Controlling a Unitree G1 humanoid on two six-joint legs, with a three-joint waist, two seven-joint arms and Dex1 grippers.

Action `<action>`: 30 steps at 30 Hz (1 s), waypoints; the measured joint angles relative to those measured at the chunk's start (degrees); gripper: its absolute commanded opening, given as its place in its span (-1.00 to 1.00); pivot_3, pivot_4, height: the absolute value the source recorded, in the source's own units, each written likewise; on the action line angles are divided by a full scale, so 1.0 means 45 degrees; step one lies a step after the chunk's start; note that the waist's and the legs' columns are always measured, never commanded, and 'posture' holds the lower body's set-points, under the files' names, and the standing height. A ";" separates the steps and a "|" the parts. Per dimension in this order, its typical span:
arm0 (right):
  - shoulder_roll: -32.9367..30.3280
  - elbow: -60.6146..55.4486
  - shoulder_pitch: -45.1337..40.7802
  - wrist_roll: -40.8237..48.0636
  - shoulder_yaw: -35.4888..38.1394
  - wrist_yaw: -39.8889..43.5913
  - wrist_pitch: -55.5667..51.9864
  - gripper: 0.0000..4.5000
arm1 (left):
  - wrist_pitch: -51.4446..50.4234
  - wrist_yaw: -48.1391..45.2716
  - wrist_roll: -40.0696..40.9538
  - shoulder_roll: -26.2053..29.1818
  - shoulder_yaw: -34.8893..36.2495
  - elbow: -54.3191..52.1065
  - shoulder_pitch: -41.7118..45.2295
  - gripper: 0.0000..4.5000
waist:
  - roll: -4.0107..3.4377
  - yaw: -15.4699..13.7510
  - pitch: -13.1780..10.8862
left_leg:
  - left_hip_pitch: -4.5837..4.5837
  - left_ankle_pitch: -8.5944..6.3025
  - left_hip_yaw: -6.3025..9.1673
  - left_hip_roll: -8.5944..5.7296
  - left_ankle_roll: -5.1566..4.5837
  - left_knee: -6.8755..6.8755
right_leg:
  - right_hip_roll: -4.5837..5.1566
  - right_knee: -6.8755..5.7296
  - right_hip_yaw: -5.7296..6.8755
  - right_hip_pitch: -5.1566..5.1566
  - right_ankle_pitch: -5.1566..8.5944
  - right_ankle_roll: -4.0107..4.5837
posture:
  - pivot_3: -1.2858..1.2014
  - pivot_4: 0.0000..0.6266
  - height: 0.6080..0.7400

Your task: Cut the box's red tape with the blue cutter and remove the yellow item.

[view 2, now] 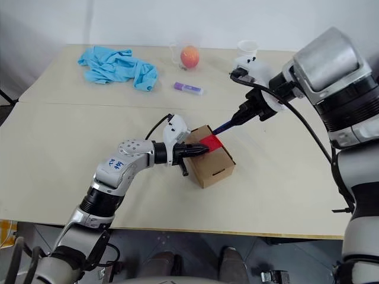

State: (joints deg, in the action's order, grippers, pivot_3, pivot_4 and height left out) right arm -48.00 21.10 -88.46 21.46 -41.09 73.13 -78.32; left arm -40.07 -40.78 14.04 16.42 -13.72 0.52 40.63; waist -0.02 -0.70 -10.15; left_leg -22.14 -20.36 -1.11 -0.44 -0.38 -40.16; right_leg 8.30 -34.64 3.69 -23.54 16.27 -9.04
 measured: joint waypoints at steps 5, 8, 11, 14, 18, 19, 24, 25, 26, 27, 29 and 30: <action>-0.0038 0.0002 -0.0420 -0.0464 -0.0865 0.0891 0.0155 -0.93 | -0.0225 0.0023 -0.0041 -0.0011 -0.0163 -0.0006 0.0138 -1.00 | 0.0000 -0.0032 0.0002 | 0.0000 0.0000 0.0001 -0.0003 0.0000 -0.0001 | 0.0004 -0.0002 0.0003 0.0001 0.0000 0.0001 | 0.03 -0.52 1.00; -0.0043 0.0002 -0.0666 -0.0702 -0.1310 0.1319 0.0150 -0.93 | -0.0367 -0.0006 -0.0049 -0.0007 -0.0280 -0.0020 0.0213 -1.00 | 0.0001 -0.0060 0.0005 | 0.0001 -0.0001 0.0002 -0.0005 -0.0001 -0.0001 | 0.0006 -0.0002 0.0006 0.0001 0.0001 0.0002 | 0.03 -0.52 1.00; -0.0040 0.0004 -0.0831 -0.0871 -0.1603 0.1603 -0.0038 -0.93 | -0.0551 0.0041 -0.0059 -0.0039 -0.0400 -0.0021 0.0302 -1.00 | 0.0001 -0.0119 0.0014 | 0.0002 -0.0001 0.0002 -0.0008 -0.0001 -0.0001 | 0.0008 -0.0002 0.0007 0.0002 0.0001 0.0002 | 0.03 -0.52 1.00; -0.0040 -0.0001 -0.0893 -0.0903 -0.1712 0.1700 -0.0443 -0.93 | -0.0706 0.0089 -0.0059 -0.0101 -0.0445 -0.0039 0.0296 -1.00 | 0.0004 -0.0148 0.0029 | 0.0002 -0.0001 0.0008 -0.0011 -0.0002 -0.0001 | 0.0012 -0.0002 0.0012 0.0005 0.0001 0.0004 | 0.03 -0.52 1.00; 0.0054 -0.0006 -0.0899 -0.0851 -0.1679 0.1694 -0.1158 -0.93 | -0.0858 0.0125 -0.0058 -0.0144 -0.0480 -0.0134 0.0246 -1.00 | 0.0007 -0.0151 0.0039 | 0.0003 -0.0001 0.0016 -0.0020 -0.0002 -0.0001 | 0.0021 -0.0006 0.0016 0.0009 0.0001 0.0006 | 0.03 -0.52 1.00; 0.0125 0.0031 -0.0899 -0.0851 -0.1617 0.1666 -0.1253 -0.93 | -0.0871 0.0136 -0.0058 -0.0147 -0.0480 -0.0154 0.0228 -1.00 | 0.0005 -0.0148 0.0041 | 0.0005 -0.0001 0.0015 -0.0021 -0.0002 -0.0001 | 0.0022 -0.0007 0.0017 0.0009 0.0001 0.0007 | 0.03 -0.52 1.00; 0.0769 0.1126 -0.1022 -0.0853 -0.1222 0.1342 -0.1803 -0.93 | -0.0969 0.0257 -0.0061 -0.0136 -0.0479 -0.0179 0.0185 -1.00 | 0.0004 -0.0091 0.0087 | 0.0027 -0.0001 0.0005 -0.0016 0.0000 0.0000 | 0.0022 -0.0024 0.0020 0.0018 0.0003 0.0009 | 0.03 -0.52 1.00; 0.0789 0.1186 -0.1022 -0.0852 -0.1219 0.1339 -0.1816 -0.93 | -0.0974 0.0262 -0.0061 -0.0136 -0.0479 -0.0179 0.0181 -1.00 | 0.0004 -0.0093 0.0088 | 0.0030 -0.0002 0.0005 -0.0017 0.0000 -0.0001 | 0.0022 -0.0029 0.0019 0.0019 0.0003 0.0009 | 0.03 -0.52 1.00; 0.0854 0.1357 -0.1058 -0.0816 -0.1209 0.1340 -0.1967 -0.93 | -0.0975 0.0264 -0.0062 -0.0130 -0.0479 -0.0180 0.0177 -1.00 | 0.0004 -0.0089 0.0089 | 0.0032 -0.0002 0.0004 -0.0017 0.0001 -0.0002 | 0.0022 -0.0032 0.0018 0.0020 0.0003 0.0009 | 0.03 -0.52 1.00; 0.0853 0.1360 -0.1070 -0.0787 -0.1210 0.1341 -0.2067 -0.93 | -0.0975 0.0261 -0.0061 -0.0129 -0.0479 -0.0188 0.0171 -1.00 | 0.0003 -0.0093 0.0089 | 0.0032 -0.0002 0.0004 -0.0017 0.0001 -0.0002 | 0.0022 -0.0033 0.0018 0.0019 0.0003 0.0009 | 0.03 -0.52 1.00; 0.0768 0.1253 -0.1089 -0.0673 -0.1294 0.1348 -0.2133 -0.93 | -0.0985 0.0246 -0.0061 -0.0110 -0.0497 -0.0234 0.0160 -1.00 | 0.0003 -0.0095 0.0089 | 0.0032 -0.0002 0.0004 -0.0017 0.0001 -0.0001 | 0.0023 -0.0031 0.0018 0.0019 0.0003 0.0010 | 0.03 -0.52 1.00; 0.0732 0.1192 -0.1089 -0.0640 -0.1311 0.1349 -0.2172 -0.93 | -0.0998 0.0243 -0.0061 -0.0094 -0.0512 -0.0277 0.0150 -1.00 | 0.0003 -0.0096 0.0089 | 0.0032 -0.0003 0.0005 -0.0018 0.0001 0.0000 | 0.0023 -0.0029 0.0018 0.0018 0.0004 0.0011 | 0.03 -0.52 1.00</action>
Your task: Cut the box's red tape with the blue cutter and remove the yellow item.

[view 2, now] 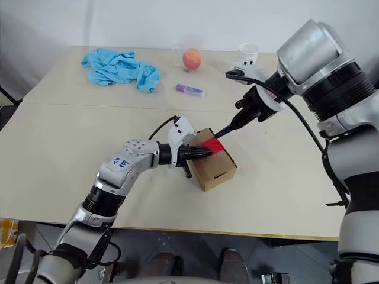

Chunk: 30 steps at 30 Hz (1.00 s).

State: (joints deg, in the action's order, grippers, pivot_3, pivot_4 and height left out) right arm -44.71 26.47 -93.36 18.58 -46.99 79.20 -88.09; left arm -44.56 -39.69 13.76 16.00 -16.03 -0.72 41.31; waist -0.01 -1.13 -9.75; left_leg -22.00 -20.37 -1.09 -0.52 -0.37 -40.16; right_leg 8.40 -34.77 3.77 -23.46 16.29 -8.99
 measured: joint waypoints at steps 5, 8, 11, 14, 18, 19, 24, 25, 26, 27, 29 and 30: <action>-0.0620 -0.1014 -0.0007 0.0325 -0.0500 0.0117 -0.0141 -0.93 | -0.0053 -0.0061 0.0003 0.0032 -0.0134 -0.0198 -0.0074 -1.00 | 0.0001 -0.0046 0.0000 | -0.0001 -0.0002 0.0004 -0.0006 -0.0001 0.0005 | 0.0005 0.0002 0.0002 -0.0001 0.0003 0.0006 | 0.03 -0.52 1.00; -0.1023 -0.1656 -0.0005 0.0418 -0.0804 0.0228 0.0057 -0.93 | -0.0059 -0.0114 0.0011 0.0004 -0.0183 -0.0233 -0.0102 -1.00 | 0.0003 -0.0066 0.0001 | -0.0002 -0.0004 0.0009 -0.0015 -0.0003 0.0006 | 0.0013 0.0003 0.0005 0.0001 0.0003 0.0006 | 0.03 -0.52 1.00; -0.1279 -0.2102 0.0015 0.0531 -0.0938 0.0258 0.0114 -0.93 | -0.0107 -0.0121 0.0016 -0.0015 -0.0187 -0.0258 -0.0116 -1.00 | 0.0003 -0.0066 0.0002 | -0.0002 -0.0005 0.0010 -0.0020 -0.0005 0.0006 | 0.0020 0.0002 0.0005 0.0002 0.0003 0.0006 | 0.03 -0.52 1.00; -0.1436 -0.2386 0.0041 0.0651 -0.0939 0.0257 0.0072 -0.93 | -0.0116 -0.0137 0.0020 -0.0018 -0.0193 -0.0276 -0.0135 -1.00 | 0.0006 -0.0067 0.0003 | -0.0002 -0.0005 0.0012 -0.0021 -0.0005 0.0006 | 0.0021 0.0002 0.0005 0.0002 0.0003 0.0006 | 0.03 -0.52 1.00; -0.1697 -0.2837 0.0120 0.0863 -0.0938 0.0253 -0.0280 -0.93 | -0.0136 -0.0136 0.0020 -0.0008 -0.0193 -0.0275 -0.0140 -1.00 | 0.0017 -0.0058 0.0013 | -0.0001 -0.0005 0.0013 -0.0019 -0.0005 0.0006 | 0.0021 0.0002 0.0005 0.0003 0.0003 0.0006 | 0.03 -0.52 1.00; -0.1731 -0.2883 0.0131 0.0925 -0.0934 0.0249 -0.0361 -0.93 | -0.0137 -0.0136 0.0019 0.0000 -0.0193 -0.0275 -0.0140 -1.00 | 0.0017 -0.0055 0.0015 | -0.0001 -0.0005 0.0013 -0.0019 -0.0005 0.0006 | 0.0021 0.0002 0.0005 0.0004 0.0003 0.0006 | 0.03 -0.52 1.00; -0.1849 -0.3035 0.0313 0.1143 -0.0745 0.0099 -0.0749 -0.93 | -0.0149 -0.0136 0.0020 0.0011 -0.0193 -0.0271 -0.0139 -1.00 | 0.0019 -0.0049 0.0022 | 0.0000 -0.0005 0.0013 -0.0018 -0.0005 0.0005 | 0.0021 0.0001 0.0005 0.0004 0.0003 0.0006 | 0.03 -0.52 1.00; -0.1884 -0.3093 0.0365 0.1159 -0.0692 0.0076 -0.0758 -0.93 | -0.0149 -0.0138 0.0020 0.0011 -0.0193 -0.0271 -0.0139 -1.00 | 0.0019 -0.0050 0.0022 | 0.0000 -0.0005 0.0013 -0.0019 -0.0005 0.0006 | 0.0021 0.0001 0.0005 0.0004 0.0003 0.0006 | 0.03 -0.52 1.00; -0.1922 -0.3160 0.0429 0.1195 -0.0619 0.0019 -0.0768 -0.93 | -0.0149 -0.0139 0.0020 0.0012 -0.0193 -0.0270 -0.0139 -1.00 | 0.0019 -0.0050 0.0022 | 0.0000 -0.0005 0.0012 -0.0018 -0.0005 0.0006 | 0.0021 0.0001 0.0005 0.0004 0.0003 0.0006 | 0.03 -0.52 1.00; -0.1985 -0.3288 0.0496 0.1224 -0.0568 -0.0014 -0.0776 -0.93 | -0.0149 -0.0140 0.0020 0.0012 -0.0193 -0.0270 -0.0138 -1.00 | 0.0019 -0.0050 0.0022 | 0.0000 -0.0005 0.0013 -0.0018 -0.0005 0.0006 | 0.0021 0.0002 0.0005 0.0004 0.0003 0.0006 | 0.03 -0.52 1.00; -0.2150 -0.3477 0.0616 0.1306 -0.0547 -0.0035 -0.0787 -0.93 | -0.0150 -0.0141 0.0020 0.0017 -0.0193 -0.0269 -0.0138 -1.00 | 0.0019 -0.0049 0.0023 | 0.0000 -0.0005 0.0013 -0.0018 -0.0006 0.0006 | 0.0021 0.0002 0.0005 0.0004 0.0003 0.0006 | 0.03 -0.52 1.00; -0.2251 -0.3575 0.0683 0.1369 -0.0547 -0.0037 -0.0797 -0.93 | -0.0150 -0.0141 0.0020 0.0018 -0.0193 -0.0269 -0.0138 -1.00 | 0.0020 -0.0049 0.0023 | 0.0000 -0.0005 0.0013 -0.0018 -0.0006 0.0006 | 0.0021 0.0002 0.0005 0.0004 0.0003 0.0006 | 0.03 -0.52 1.00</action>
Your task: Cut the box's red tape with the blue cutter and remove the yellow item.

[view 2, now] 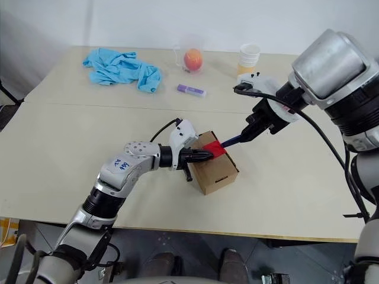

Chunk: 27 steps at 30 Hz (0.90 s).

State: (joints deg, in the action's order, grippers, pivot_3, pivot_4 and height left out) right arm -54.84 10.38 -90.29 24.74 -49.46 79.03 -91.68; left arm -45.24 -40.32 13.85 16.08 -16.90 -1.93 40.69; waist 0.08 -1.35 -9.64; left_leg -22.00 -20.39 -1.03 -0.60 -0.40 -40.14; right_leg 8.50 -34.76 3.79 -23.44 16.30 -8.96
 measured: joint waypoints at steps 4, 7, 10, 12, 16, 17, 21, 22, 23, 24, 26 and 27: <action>-0.0634 -0.0676 0.0317 0.0474 -0.0003 0.0002 -0.0034 -0.93 | -0.0033 -0.0003 0.0000 0.0008 0.0002 0.0002 -0.0003 -1.00 | 0.0006 0.0002 0.0004 | 0.0002 0.0000 0.0001 0.0001 0.0000 0.0000 | 0.0001 0.0001 0.0000 0.0001 0.0000 0.0000 | 0.03 -0.52 1.00; -0.1078 -0.1115 0.0478 0.0908 -0.0007 -0.0027 -0.0119 -0.93 | -0.0074 0.0031 0.0000 0.0038 0.0015 0.0001 -0.0001 -1.00 | 0.0009 0.0004 0.0007 | 0.0008 -0.0001 -0.0002 0.0004 0.0001 0.0000 | 0.0001 0.0000 -0.0001 0.0006 0.0000 0.0000 | 0.03 -0.52 1.00; -0.1497 -0.1476 0.0599 0.1303 -0.0017 -0.0121 -0.0143 -0.93 | -0.0079 0.0027 0.0001 0.0037 0.0013 0.0001 -0.0003 -1.00 | 0.0009 0.0004 0.0007 | 0.0010 -0.0003 -0.0001 0.0006 0.0003 0.0001 | 0.0001 0.0001 -0.0001 0.0008 0.0000 0.0000 | 0.03 -0.52 1.00; -0.1745 -0.1617 0.0733 0.1523 0.0025 -0.0165 -0.0143 -0.93 | -0.0080 0.0023 0.0001 0.0038 0.0014 0.0001 -0.0003 -1.00 | 0.0009 0.0003 0.0008 | 0.0011 -0.0003 -0.0001 0.0006 0.0003 0.0001 | 0.0001 0.0002 -0.0002 0.0008 0.0000 0.0000 | 0.03 -0.52 1.00; -0.2315 -0.2295 0.1912 0.1583 0.1394 -0.0507 0.0357 -0.93 | -0.0025 -0.0008 0.0072 0.0003 0.0112 0.0002 -0.0060 -1.00 | 0.0012 -0.0006 0.0008 | 0.0010 -0.0004 -0.0005 0.0008 0.0003 0.0000 | 0.0002 0.0004 -0.0002 0.0012 0.0000 0.0000 | 0.03 -0.52 1.00; -0.2506 -0.2217 0.2504 0.1521 0.2074 -0.0611 0.1015 -0.93 | 0.0161 -0.0120 0.0165 -0.0012 0.0262 0.0005 -0.0184 -1.00 | 0.0015 -0.0005 0.0007 | 0.0009 -0.0004 -0.0008 0.0008 0.0003 0.0001 | 0.0002 0.0006 -0.0002 0.0010 0.0000 0.0000 | 0.03 -0.52 1.00; -0.2873 -0.1231 0.3677 0.1516 0.4424 -0.0962 0.2234 -0.93 | 0.0872 -0.0571 0.0444 0.0112 0.0734 0.0099 -0.0437 -1.00 | 0.0004 0.0012 -0.0001 | 0.0004 -0.0002 -0.0033 0.0019 0.0006 0.0006 | 0.0002 0.0003 -0.0007 -0.0011 -0.0001 -0.0001 | 0.03 -0.52 1.00; -0.3126 -0.1047 0.4193 0.1605 0.5364 -0.1040 0.2530 -0.93 | 0.1053 -0.0750 0.0477 0.0200 0.0773 0.0144 -0.0460 -1.00 | 0.0007 -0.0005 -0.0002 | 0.0000 -0.0002 -0.0030 0.0026 0.0007 0.0007 | -0.0003 0.0009 0.0000 -0.0009 -0.0001 -0.0001 | 0.03 -0.52 1.00; -0.3389 -0.0859 0.4744 0.1706 0.6195 -0.1078 0.2752 -0.93 | 0.1258 -0.0967 0.0552 0.0383 0.0831 0.0153 -0.0527 -1.00 | 0.0009 -0.0004 -0.0004 | -0.0002 -0.0002 -0.0032 0.0027 0.0007 0.0007 | -0.0005 0.0014 0.0001 -0.0008 -0.0001 -0.0001 | 0.03 -0.52 1.00; -0.3559 -0.0747 0.5120 0.1766 0.6638 -0.1086 0.2904 -0.93 | 0.1379 -0.1109 0.0581 0.0539 0.0894 0.0163 -0.0567 -1.00 | 0.0009 -0.0008 -0.0004 | -0.0002 -0.0002 -0.0037 0.0027 0.0006 0.0006 | -0.0004 0.0015 -0.0002 -0.0009 -0.0001 -0.0001 | 0.03 -0.52 1.00; -0.3848 -0.0677 0.6742 0.1994 0.8091 -0.1100 0.3509 -0.93 | 0.1754 -0.1586 0.0610 0.1009 0.1001 0.0195 -0.0611 -1.00 | 0.0017 0.0020 -0.0008 | -0.0002 -0.0002 -0.0048 0.0030 0.0006 0.0002 | -0.0005 0.0019 -0.0003 -0.0006 -0.0002 -0.0003 | 0.03 -0.52 1.00; -0.3828 -0.0646 0.7697 0.2066 0.8866 -0.1215 0.3984 -0.93 | 0.1854 -0.1813 0.0641 0.1233 0.1048 0.0189 -0.0619 -1.00 | 0.0021 0.0028 -0.0011 | -0.0002 -0.0002 -0.0058 0.0034 0.0006 0.0006 | -0.0006 0.0023 -0.0003 -0.0006 -0.0004 -0.0007 | 0.03 -0.52 1.00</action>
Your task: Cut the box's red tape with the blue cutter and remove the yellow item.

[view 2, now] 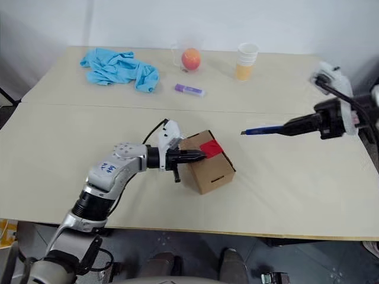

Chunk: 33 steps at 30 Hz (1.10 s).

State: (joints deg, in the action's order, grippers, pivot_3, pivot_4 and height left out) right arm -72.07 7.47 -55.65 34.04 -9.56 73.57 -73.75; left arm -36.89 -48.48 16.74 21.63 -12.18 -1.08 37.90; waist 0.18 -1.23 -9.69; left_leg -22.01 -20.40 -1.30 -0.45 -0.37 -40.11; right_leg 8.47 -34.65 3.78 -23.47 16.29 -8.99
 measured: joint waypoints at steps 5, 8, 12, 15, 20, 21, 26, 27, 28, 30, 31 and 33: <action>0.1902 0.1130 0.4025 -0.0872 0.2968 -0.1898 0.4677 -0.93 | 0.0062 -0.1037 0.0478 0.1490 0.0706 -0.0525 -0.0721 -1.00 | -0.0010 0.0090 -0.0010 | 0.0011 0.0011 -0.0036 0.0016 0.0011 -0.0001 | -0.0001 -0.0019 -0.0010 -0.0018 -0.0006 -0.0011 | 0.03 -0.52 1.00; 0.3042 0.2192 0.5340 -0.1902 0.3805 -0.2825 0.8489 -0.93 | 0.0523 -0.1601 0.0603 0.2605 0.1186 -0.1290 -0.1847 -1.00 | -0.0022 0.0161 -0.0015 | 0.0013 0.0014 -0.0037 0.0021 0.0016 0.0005 | -0.0003 -0.0019 -0.0009 -0.0022 -0.0006 -0.0011 | 0.03 -0.52 1.00; 0.4672 0.3969 0.6415 -0.2921 0.4684 -0.3615 1.3357 -0.93 | 0.0893 -0.1883 0.1118 0.3306 0.2551 -0.1710 -0.3669 -1.00 | -0.0028 0.0277 -0.0020 | 0.0012 0.0015 -0.0036 0.0021 0.0014 -0.0002 | -0.0002 -0.0009 -0.0009 -0.0009 -0.0007 -0.0013 | 0.03 -0.52 1.00; 0.5311 0.4760 0.6604 -0.3048 0.4990 -0.3939 1.4921 -0.93 | 0.1272 -0.1611 0.1506 0.3202 0.3349 -0.2044 -0.4610 -1.00 | -0.0034 0.0275 -0.0023 | 0.0019 0.0018 -0.0027 0.0027 0.0015 -0.0010 | -0.0002 -0.0013 -0.0008 0.0005 -0.0009 -0.0017 | 0.03 -0.52 1.00; 0.5404 0.5487 0.7434 -0.3025 0.5361 -0.3775 1.5351 -0.19 | 0.1405 -0.0800 0.1713 0.2956 0.3985 -0.2362 -0.5281 -1.00 | -0.0034 0.0252 -0.0023 | 0.0038 0.0018 -0.0017 0.0023 0.0014 -0.0010 | -0.0002 -0.0010 -0.0011 0.0031 -0.0010 -0.0016 | 0.03 -0.52 1.00; 0.5405 0.5506 0.7589 -0.2994 0.5442 -0.3698 1.5400 -0.04 | 0.1368 -0.0612 0.1739 0.2863 0.3991 -0.2499 -0.5319 -1.00 | -0.0034 0.0257 -0.0023 | 0.0042 0.0018 -0.0018 0.0024 0.0014 -0.0009 | -0.0002 -0.0011 -0.0011 0.0034 -0.0010 -0.0016 | 0.03 -0.52 1.00; 0.5132 0.3940 0.8109 -0.1917 0.5866 -0.2533 1.4159 0.20 | 0.0829 0.0093 0.1784 0.2695 0.3910 -0.2608 -0.5299 -1.00 | -0.0045 0.0312 -0.0029 | 0.0126 0.0018 -0.0042 0.0038 0.0016 0.0023 | -0.0005 -0.0009 -0.0023 0.0088 -0.0008 -0.0013 | 0.03 -0.52 1.00; 0.5098 0.3232 0.8185 -0.1478 0.5907 -0.2237 1.3598 0.09 | 0.0725 0.0184 0.1782 0.2685 0.3843 -0.2608 -0.5276 -1.00 | -0.0046 0.0331 -0.0030 | 0.0157 0.0017 -0.0046 0.0044 0.0018 0.0025 | -0.0008 -0.0003 -0.0023 0.0118 -0.0008 -0.0012 | 0.03 -0.52 1.00; 0.5052 0.2541 0.8305 -0.1086 0.5929 -0.2113 1.2929 -0.01 | 0.0622 0.0287 0.1758 0.2675 0.3701 -0.2607 -0.5228 -1.00 | -0.0053 0.0322 -0.0034 | 0.0177 0.0016 -0.0043 0.0048 0.0019 0.0029 | -0.0009 0.0005 -0.0023 0.0144 -0.0008 -0.0012 | 0.03 -0.52 1.00; 0.5008 0.0562 0.8489 -0.0445 0.5661 -0.1953 1.1728 -0.31 | 0.0396 0.0562 0.1635 0.2589 0.3239 -0.2590 -0.5112 -1.00 | -0.0055 0.0297 -0.0035 | 0.0198 0.0013 -0.0026 0.0050 0.0023 0.0027 | -0.0009 0.0008 -0.0020 0.0169 -0.0008 -0.0012 | 0.03 -0.52 1.00; 0.5111 -0.0441 0.8490 -0.0589 0.5297 -0.2370 1.1356 -0.47 | 0.0368 0.0742 0.1462 0.2375 0.2955 -0.2545 -0.5026 -1.00 | -0.0054 0.0278 -0.0034 | 0.0202 0.0012 -0.0008 0.0048 0.0024 0.0025 | -0.0008 0.0009 -0.0021 0.0176 -0.0008 -0.0012 | 0.03 -0.52 1.00; 0.5747 -0.1630 0.8416 -0.0965 0.4458 -0.3158 1.1092 -0.81 | 0.0236 0.1066 0.1334 0.1905 0.2455 -0.2521 -0.4860 -1.00 | -0.0034 0.0267 -0.0032 | 0.0204 0.0008 0.0034 0.0045 0.0031 0.0018 | -0.0008 0.0012 -0.0019 0.0184 -0.0009 -0.0012 | 0.03 -0.52 1.00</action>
State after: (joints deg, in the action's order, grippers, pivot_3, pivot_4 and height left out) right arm -46.20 0.14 -17.78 29.70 10.50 59.36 -23.84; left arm -35.83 -43.68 22.74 30.20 -1.13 -12.42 16.03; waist 0.02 -0.02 -9.83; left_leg -21.09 -20.36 -1.14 -0.25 -0.23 -40.03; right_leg 8.43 -34.60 3.69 -22.64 16.25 -9.04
